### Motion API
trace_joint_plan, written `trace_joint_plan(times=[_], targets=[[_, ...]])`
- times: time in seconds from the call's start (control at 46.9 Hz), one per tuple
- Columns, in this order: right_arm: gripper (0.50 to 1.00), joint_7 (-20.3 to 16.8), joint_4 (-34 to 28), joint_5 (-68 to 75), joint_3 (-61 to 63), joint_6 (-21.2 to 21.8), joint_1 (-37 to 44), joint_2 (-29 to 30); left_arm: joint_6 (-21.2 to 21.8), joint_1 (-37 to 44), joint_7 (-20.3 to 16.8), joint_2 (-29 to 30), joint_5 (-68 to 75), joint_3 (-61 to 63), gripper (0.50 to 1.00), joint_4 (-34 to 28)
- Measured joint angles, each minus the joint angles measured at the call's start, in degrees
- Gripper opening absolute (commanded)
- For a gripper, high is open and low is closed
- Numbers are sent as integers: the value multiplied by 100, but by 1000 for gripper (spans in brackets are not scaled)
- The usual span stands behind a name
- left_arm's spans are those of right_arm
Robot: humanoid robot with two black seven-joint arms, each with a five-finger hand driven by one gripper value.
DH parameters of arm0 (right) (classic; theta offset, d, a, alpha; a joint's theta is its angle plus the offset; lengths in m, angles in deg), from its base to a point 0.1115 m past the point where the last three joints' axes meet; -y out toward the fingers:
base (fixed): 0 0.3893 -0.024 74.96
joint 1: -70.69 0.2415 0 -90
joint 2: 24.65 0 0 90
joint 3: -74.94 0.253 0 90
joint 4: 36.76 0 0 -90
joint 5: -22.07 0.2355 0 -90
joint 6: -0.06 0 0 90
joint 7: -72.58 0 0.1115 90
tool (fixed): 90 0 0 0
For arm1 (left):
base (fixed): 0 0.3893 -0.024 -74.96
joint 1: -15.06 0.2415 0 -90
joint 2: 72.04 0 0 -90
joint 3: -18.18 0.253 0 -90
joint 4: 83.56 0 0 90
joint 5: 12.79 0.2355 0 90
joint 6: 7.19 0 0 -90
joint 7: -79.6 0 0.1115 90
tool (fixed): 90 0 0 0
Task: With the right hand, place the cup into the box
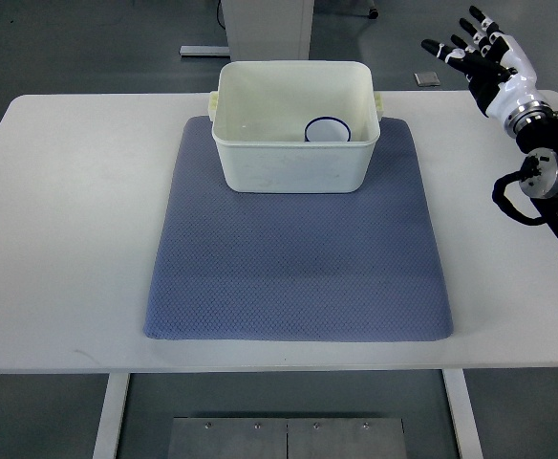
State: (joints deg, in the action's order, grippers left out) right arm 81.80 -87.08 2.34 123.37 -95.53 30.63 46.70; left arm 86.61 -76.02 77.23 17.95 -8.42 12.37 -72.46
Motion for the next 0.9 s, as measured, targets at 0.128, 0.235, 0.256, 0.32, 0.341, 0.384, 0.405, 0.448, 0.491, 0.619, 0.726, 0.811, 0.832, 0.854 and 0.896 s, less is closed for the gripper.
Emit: trace_joint_plan(times=[0.128,0.235,0.256,0.32,0.341,0.384,0.405,0.448,0.491,0.619,0.726,0.811,0.832,0.854,0.896], targets=[[1000,-2,-2,146,278,261,-232,-317,0,0,-1,0,1,0,1000,1],[1000,-60,-3,344,418,505,-390,-606,0,1,0,0,0,0,1000,1],[1000,-78,-3,386,424,558,-424,-660,0,1,0,0,0,0,1000,1],[1000,-115,-4,519,429,715,-520,-834,0,4,0,0,0,0,1000,0],[1000,-119,-5,553,431,758,-552,-883,0,3,-1,0,0,0,1000,-1],[1000,-121,-4,598,432,831,-642,-977,0,3,0,0,0,1,1000,-1],[1000,-121,-4,609,432,852,-681,-1008,0,4,1,0,0,1,1000,-1],[1000,-120,-4,616,432,878,-775,-1076,0,3,0,0,0,1,1000,-1],[1000,-119,-4,616,427,884,-848,-1128,0,4,0,0,-1,1,1000,-1],[1000,-111,-4,613,418,886,-1058,-1273,0,4,1,0,0,0,1000,-1],[1000,-116,0,612,375,879,-1128,-1305,0,3,0,0,0,0,1000,-2],[1000,-107,-1,611,370,876,-1134,-1296,0,3,1,0,0,1,1000,-1],[1000,-94,-6,611,374,877,-1134,-1289,-1,3,1,0,0,1,1000,-1],[1000,-82,-9,611,377,876,-1135,-1282,-1,3,0,0,0,1,1000,-1],[1000,-68,-17,611,381,877,-1135,-1270,-1,3,1,0,0,1,1000,-1]])
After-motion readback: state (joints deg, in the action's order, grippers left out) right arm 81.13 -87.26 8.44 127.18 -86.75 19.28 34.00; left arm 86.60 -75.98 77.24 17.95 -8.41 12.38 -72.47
